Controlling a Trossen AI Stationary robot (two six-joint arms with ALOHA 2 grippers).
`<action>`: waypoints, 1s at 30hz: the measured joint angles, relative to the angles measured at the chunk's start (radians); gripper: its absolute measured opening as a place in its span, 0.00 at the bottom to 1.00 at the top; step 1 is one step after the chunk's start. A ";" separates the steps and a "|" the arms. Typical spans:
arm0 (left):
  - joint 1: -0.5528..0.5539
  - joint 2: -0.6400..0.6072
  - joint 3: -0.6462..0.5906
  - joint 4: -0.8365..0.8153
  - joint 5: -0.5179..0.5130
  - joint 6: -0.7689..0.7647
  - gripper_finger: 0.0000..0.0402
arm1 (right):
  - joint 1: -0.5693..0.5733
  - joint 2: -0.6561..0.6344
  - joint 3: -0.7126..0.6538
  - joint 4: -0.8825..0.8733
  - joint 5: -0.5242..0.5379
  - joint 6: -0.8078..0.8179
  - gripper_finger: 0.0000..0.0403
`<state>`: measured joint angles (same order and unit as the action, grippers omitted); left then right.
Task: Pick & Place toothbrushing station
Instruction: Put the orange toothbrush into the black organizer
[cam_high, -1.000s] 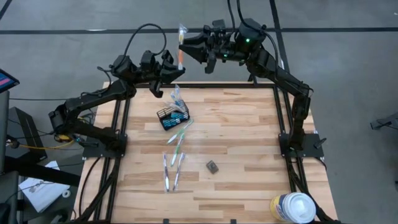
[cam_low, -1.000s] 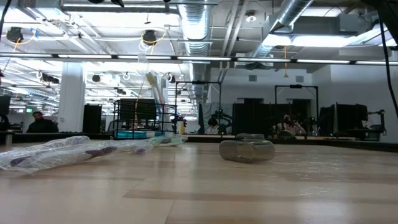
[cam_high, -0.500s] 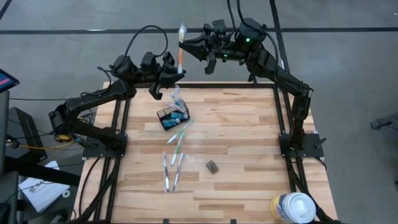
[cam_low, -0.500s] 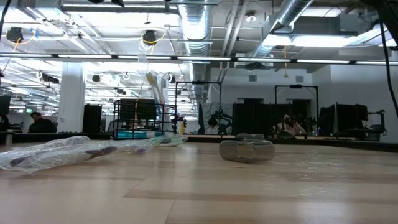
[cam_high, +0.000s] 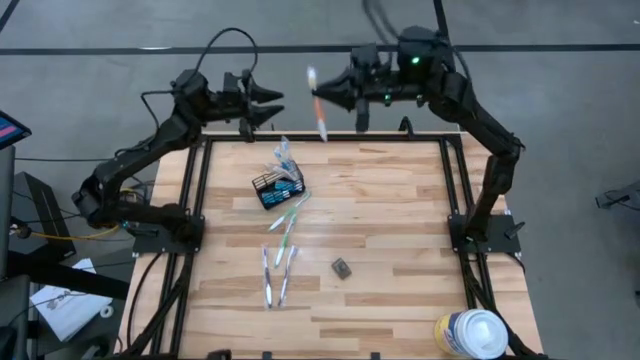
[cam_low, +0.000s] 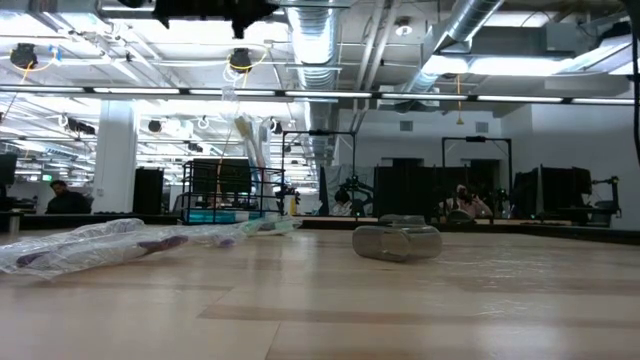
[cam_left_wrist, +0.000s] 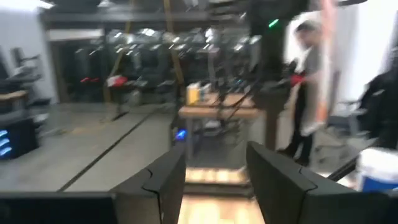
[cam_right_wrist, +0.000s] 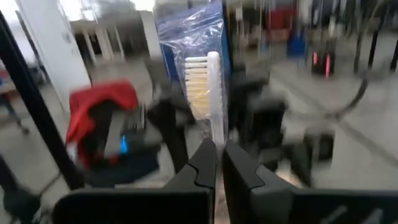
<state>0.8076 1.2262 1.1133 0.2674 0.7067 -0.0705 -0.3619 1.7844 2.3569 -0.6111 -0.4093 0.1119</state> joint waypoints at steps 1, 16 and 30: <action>0.017 -0.004 0.000 -0.034 -0.003 0.031 0.39 | 0.010 0.000 -0.001 -0.044 0.017 -0.014 0.00; 0.098 -0.016 -0.027 -0.263 -0.038 0.174 0.29 | 0.067 -0.054 -0.698 0.446 0.030 0.095 0.00; 0.083 -0.022 -0.049 -0.254 -0.118 0.201 0.29 | -0.063 -0.096 -1.338 1.361 0.066 0.180 0.00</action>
<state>0.8909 1.2038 1.0645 0.0135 0.5884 0.1309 -0.4246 1.6886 1.0186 0.7500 -0.3432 0.2916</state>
